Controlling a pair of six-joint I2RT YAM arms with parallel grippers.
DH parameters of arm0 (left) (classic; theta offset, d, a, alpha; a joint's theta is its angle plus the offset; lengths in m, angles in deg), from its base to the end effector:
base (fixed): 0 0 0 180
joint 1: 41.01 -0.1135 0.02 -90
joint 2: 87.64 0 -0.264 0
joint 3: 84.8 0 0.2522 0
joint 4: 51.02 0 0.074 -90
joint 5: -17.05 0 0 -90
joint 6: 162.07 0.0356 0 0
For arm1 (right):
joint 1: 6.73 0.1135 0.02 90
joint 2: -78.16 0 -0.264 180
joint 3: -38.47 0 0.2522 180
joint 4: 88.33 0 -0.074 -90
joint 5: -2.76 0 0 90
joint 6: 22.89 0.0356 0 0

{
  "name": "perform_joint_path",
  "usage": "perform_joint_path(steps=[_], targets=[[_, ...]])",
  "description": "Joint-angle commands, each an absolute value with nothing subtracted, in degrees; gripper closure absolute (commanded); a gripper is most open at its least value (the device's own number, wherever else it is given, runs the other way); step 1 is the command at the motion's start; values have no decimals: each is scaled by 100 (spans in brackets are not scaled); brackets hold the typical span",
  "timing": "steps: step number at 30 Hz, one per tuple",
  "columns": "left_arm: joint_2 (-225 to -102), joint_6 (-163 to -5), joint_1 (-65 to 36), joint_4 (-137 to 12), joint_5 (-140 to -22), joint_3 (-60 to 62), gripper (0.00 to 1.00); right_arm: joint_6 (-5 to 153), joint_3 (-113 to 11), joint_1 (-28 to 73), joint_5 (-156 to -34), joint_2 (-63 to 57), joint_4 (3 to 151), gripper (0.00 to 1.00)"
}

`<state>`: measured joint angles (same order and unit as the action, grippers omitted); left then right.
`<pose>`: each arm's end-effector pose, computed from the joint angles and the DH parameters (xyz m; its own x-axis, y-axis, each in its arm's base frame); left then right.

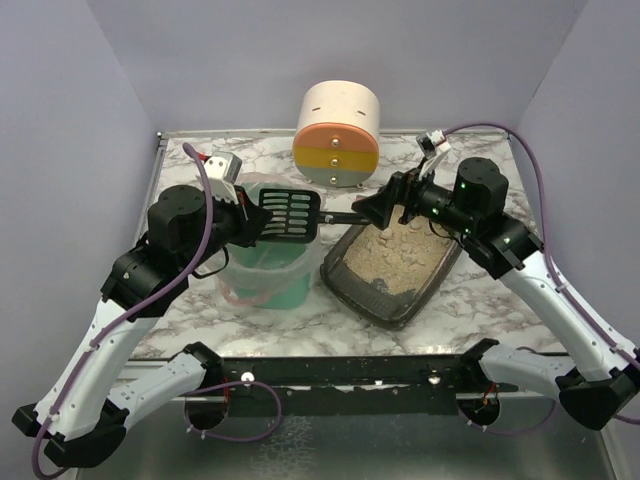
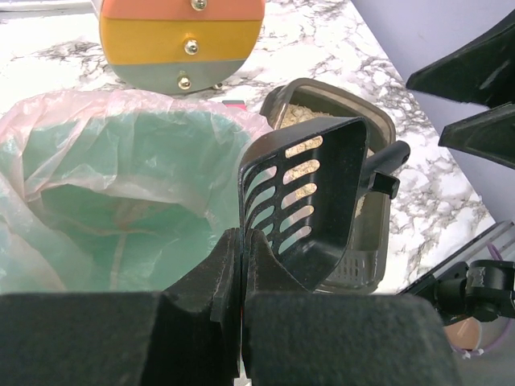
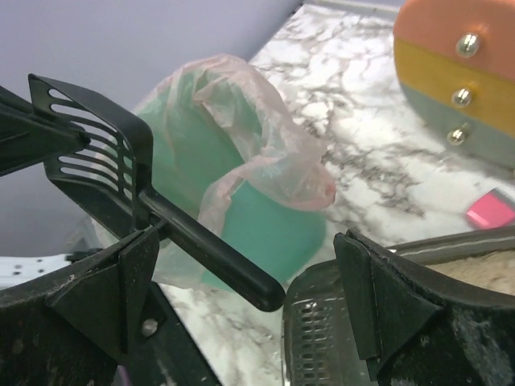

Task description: Clean the litter box

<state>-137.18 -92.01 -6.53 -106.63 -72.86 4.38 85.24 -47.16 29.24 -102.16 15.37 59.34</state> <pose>0.1223 -0.0839 0.4451 -0.4058 -0.1350 -0.9039 0.4537 0.8288 -0.3275 0.1877 0.1476 0.4283 -0.3674 0.1049 -0.9241 -0.6932 0.6316 0.3473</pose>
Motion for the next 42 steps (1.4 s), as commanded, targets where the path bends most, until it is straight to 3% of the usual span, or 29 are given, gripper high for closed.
perform_joint_path(steps=[1, 7, 18, 32, 42], targets=[[-13678, -9381, -655, -9988, -7421, 182, 100, 9905, -3850, 2134, -12340, 1773, 7257, 2], [-13775, -9566, -655, -9585, -7865, 46, 100, 11067, -2743, 1318, -13787, 2069, 9034, 2], [-14173, -9901, -664, -8731, -8777, -353, 100, 12610, -1621, 1147, -14452, 2404, 11313, 4], [-14215, -10133, -664, -8205, -9184, -565, 100, 12748, -1318, 1148, -14392, 2913, 11208, 16], [-13980, -10142, -664, -8410, -9230, -591, 100, 12085, -1484, 1151, -13802, 3364, 10141, 26]])
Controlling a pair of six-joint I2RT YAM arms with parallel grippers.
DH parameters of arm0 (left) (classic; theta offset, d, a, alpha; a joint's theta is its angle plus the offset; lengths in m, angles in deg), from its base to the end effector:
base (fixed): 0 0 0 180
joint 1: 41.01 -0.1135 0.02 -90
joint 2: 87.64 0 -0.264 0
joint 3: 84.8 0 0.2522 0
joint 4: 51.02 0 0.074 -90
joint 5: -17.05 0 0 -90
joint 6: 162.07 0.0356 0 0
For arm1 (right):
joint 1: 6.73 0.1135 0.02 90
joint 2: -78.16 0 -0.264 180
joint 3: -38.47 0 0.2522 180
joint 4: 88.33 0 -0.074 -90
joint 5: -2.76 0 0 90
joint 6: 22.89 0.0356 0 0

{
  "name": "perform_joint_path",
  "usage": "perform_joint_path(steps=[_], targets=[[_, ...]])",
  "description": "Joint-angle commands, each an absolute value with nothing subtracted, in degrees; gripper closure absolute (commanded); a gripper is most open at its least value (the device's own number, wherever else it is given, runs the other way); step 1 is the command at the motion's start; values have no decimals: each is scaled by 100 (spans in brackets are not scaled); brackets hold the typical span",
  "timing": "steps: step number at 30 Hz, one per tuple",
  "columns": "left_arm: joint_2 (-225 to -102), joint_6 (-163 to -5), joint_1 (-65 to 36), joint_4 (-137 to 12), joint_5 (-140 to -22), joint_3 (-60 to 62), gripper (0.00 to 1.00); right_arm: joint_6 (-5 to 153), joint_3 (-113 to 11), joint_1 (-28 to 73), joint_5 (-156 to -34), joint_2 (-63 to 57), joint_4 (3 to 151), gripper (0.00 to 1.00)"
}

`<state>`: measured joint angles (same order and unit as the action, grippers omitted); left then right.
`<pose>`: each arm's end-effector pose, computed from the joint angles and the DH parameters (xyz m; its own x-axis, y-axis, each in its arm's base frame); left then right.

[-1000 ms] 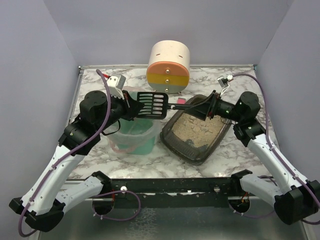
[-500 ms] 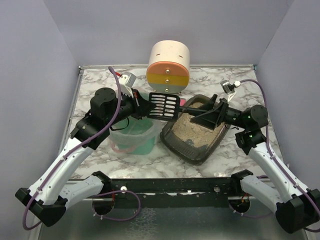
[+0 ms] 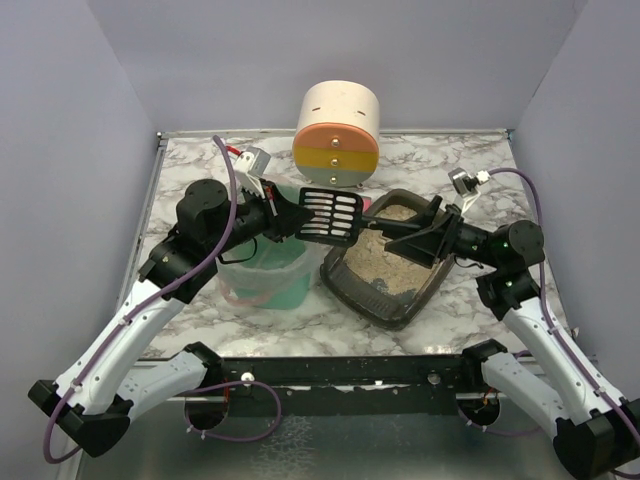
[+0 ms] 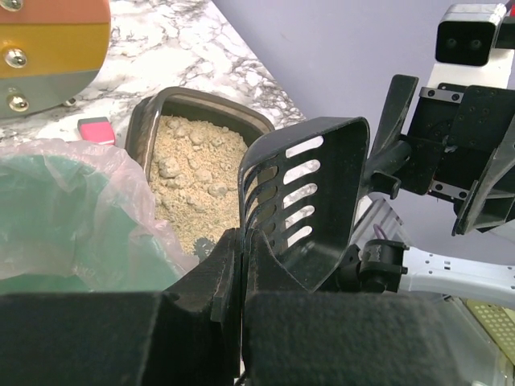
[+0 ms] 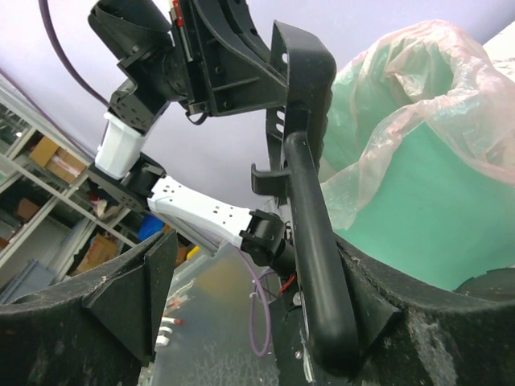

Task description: Clean the litter box

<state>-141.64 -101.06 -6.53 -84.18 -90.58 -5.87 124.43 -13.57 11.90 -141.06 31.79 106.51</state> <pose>0.1590 -0.1223 0.4179 -0.4845 -0.2276 -0.8447 0.6309 0.5780 -0.5176 0.1593 0.0840 0.3628 -0.5824 0.3280 -0.7438 -0.7681 0.0774 0.6356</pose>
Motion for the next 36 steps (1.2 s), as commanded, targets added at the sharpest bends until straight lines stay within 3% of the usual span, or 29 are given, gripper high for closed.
perform_joint_path(steps=[1, 11, 22, 36], targets=[[-13967, -10154, -664, -8411, -9249, -596, 100, 12075, -1490, 1147, -13771, 3387, 10127, 26], [-13964, -10235, -664, -8352, -9398, -696, 100, 12124, -1511, 1151, -13786, 3410, 10137, 37], [-13989, -10273, -664, -8341, -9507, -762, 100, 12103, -1622, 1154, -13709, 3371, 10144, 40], [-14020, -10254, -664, -8305, -9441, -681, 100, 11800, -1693, 1153, -13647, 3397, 9673, 52]])
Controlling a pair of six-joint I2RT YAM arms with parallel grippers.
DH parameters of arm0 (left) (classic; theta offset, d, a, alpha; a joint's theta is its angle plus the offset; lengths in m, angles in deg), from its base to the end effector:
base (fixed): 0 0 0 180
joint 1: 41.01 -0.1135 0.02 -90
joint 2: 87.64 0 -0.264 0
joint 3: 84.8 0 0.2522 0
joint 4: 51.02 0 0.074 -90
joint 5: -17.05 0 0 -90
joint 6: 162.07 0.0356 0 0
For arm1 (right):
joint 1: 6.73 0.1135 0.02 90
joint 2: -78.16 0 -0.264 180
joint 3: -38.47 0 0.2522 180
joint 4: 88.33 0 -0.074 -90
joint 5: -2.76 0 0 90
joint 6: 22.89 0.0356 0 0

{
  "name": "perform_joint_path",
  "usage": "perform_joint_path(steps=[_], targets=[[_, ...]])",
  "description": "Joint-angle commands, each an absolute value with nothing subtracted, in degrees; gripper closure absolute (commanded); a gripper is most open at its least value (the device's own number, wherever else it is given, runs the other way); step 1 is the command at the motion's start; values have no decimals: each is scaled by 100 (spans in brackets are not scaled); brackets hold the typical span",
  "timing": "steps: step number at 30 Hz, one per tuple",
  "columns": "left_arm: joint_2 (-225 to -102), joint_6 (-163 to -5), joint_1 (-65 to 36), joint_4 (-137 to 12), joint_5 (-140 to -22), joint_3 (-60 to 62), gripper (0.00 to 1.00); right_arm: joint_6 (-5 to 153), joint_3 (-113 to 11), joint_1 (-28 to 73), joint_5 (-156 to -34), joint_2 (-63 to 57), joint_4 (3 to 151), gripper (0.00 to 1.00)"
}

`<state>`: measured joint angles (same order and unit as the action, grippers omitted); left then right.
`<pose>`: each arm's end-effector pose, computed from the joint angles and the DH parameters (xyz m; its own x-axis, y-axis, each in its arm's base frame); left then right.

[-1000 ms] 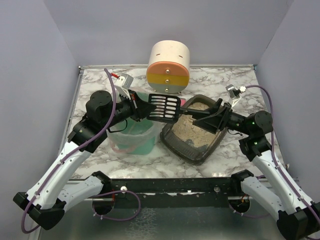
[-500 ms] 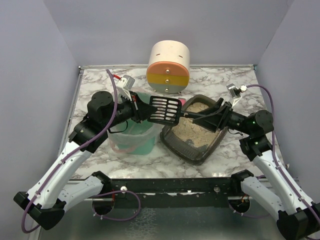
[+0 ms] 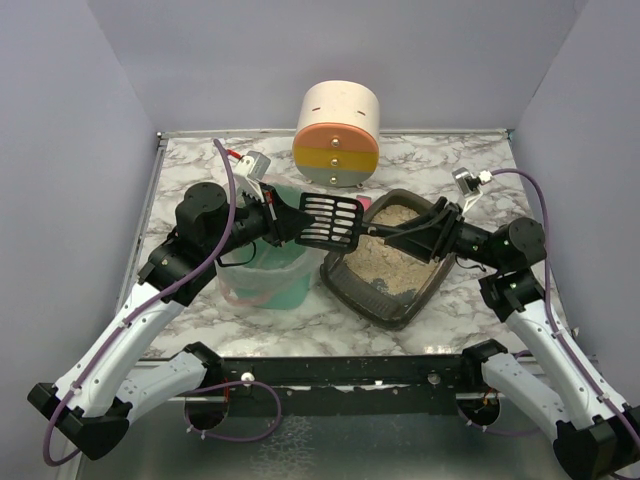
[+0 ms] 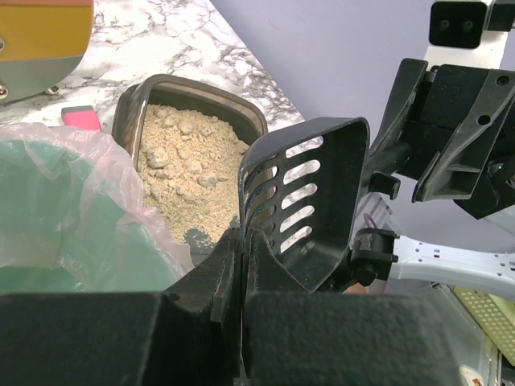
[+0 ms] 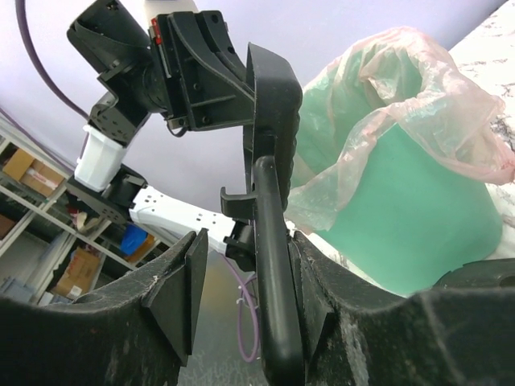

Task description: Clean the litter box

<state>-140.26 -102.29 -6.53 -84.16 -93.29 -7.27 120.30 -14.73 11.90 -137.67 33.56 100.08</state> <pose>0.1535 -0.1204 0.4141 -0.5119 -0.2210 -0.8302 0.6443 0.5404 -0.5411 0.1560 0.0815 0.3649 -0.5561 0.3508 -0.7535 -0.7624 0.1458 0.6305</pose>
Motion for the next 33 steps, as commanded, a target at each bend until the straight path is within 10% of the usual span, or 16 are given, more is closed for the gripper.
perform_joint_path(steps=[1, 12, 16, 26, 33], targets=[[-14034, -10256, -664, -8306, -9446, -679, 100, 11781, -1702, 1147, -13646, 3395, 9645, 52], [-14096, -10259, -664, -8296, -9476, -648, 100, 11502, -1874, 1152, -13601, 3395, 9280, 68], [-14133, -10257, -664, -8288, -9501, -615, 100, 11430, -1923, 1153, -13598, 3378, 9161, 99], [-14186, -10235, -664, -8348, -9441, -576, 100, 11332, -2002, 1147, -13502, 3430, 8959, 100], [-14144, -10165, -664, -8631, -9169, -390, 39, 11062, -2147, 1146, -13348, 3485, 8540, 99]])
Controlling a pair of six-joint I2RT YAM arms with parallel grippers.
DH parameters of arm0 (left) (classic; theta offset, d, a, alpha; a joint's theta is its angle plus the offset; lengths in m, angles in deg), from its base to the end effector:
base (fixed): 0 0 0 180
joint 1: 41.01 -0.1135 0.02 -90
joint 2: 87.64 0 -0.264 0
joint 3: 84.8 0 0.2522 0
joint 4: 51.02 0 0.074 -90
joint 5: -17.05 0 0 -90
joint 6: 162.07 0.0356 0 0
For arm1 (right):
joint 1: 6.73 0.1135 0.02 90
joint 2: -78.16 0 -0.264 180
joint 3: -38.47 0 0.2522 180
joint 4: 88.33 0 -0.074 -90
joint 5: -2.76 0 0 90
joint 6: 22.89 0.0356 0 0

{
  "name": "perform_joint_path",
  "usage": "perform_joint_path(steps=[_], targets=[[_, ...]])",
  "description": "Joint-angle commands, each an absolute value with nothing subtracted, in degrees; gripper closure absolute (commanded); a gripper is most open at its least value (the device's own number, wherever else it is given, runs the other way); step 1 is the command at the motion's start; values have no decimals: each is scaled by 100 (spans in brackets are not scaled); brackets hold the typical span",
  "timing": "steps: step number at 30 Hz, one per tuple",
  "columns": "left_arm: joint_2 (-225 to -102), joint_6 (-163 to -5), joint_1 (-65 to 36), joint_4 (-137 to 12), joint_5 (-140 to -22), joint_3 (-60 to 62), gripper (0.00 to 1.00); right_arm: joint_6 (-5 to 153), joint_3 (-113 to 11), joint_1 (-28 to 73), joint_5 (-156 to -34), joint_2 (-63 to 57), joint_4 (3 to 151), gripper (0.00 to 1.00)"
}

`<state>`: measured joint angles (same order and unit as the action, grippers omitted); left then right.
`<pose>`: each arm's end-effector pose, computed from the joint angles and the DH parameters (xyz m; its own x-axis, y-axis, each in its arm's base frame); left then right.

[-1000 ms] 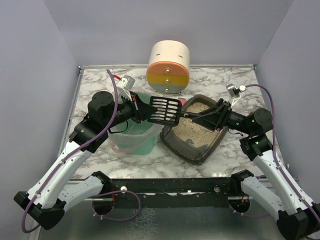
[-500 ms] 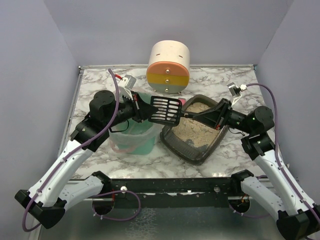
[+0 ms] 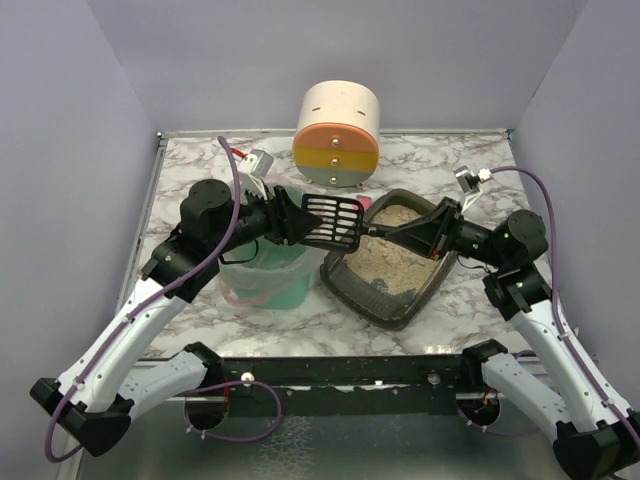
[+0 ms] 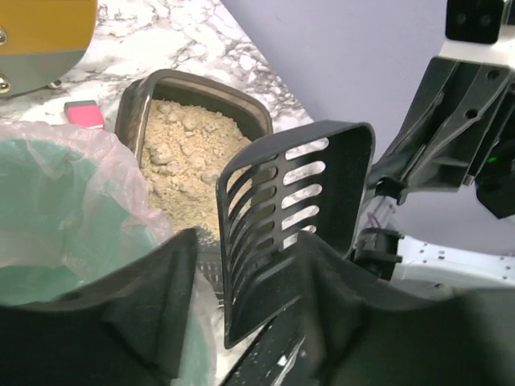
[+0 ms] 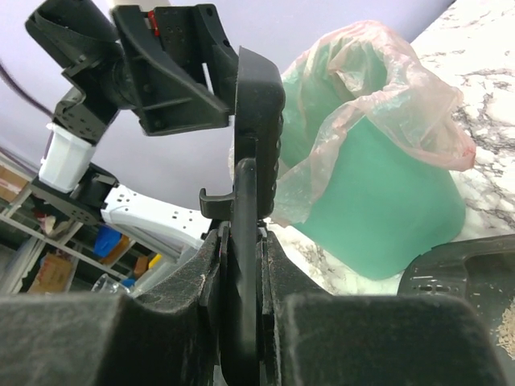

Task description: Clean the litter box

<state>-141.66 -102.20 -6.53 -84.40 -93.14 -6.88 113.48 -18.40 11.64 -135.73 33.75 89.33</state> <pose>0.1591 -0.1242 0.4116 -0.5250 -0.2110 -0.8245 0.6341 0.5493 -0.5443 0.1565 0.0801 0.3698 -0.5425 0.3253 -0.7745 -0.7476 0.2336 0.6218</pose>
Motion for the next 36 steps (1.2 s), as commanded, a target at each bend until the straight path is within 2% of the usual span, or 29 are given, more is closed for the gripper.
perform_joint_path(steps=[1, 3, 8, 10, 12, 20, 28, 36], targets=[[-14151, -10142, -664, -8716, -9119, -317, 32, 10969, -2212, 1153, -13288, 3506, 8361, 100], [-14178, -10068, -664, -8939, -9019, -184, 24, 10709, -2417, 1146, -13131, 3497, 7847, 100], [-14218, -9818, -664, -9626, -8560, 146, 13, 10135, -3034, 1149, -12499, 3469, 6475, 100], [-14234, -9733, -664, -9944, -8297, 273, 5, 9950, -3274, 1147, -12231, 3438, 5993, 99], [-14256, -9624, -664, -10365, -8015, 421, 1, 9797, -3518, 1150, -11848, 3372, 5436, 100], [-14165, -9387, -664, -11493, -6435, 845, 1, 9386, -4527, 1148, -10155, 2991, 3515, 99], [-13987, -9358, -664, -11697, -5362, 621, 1, 9768, -5134, 1147, -8051, 2842, 2172, 99], [-14009, -9348, -664, -11585, -5181, 394, 1, 10106, -5087, 1153, -8137, 2466, 1586, 100]])
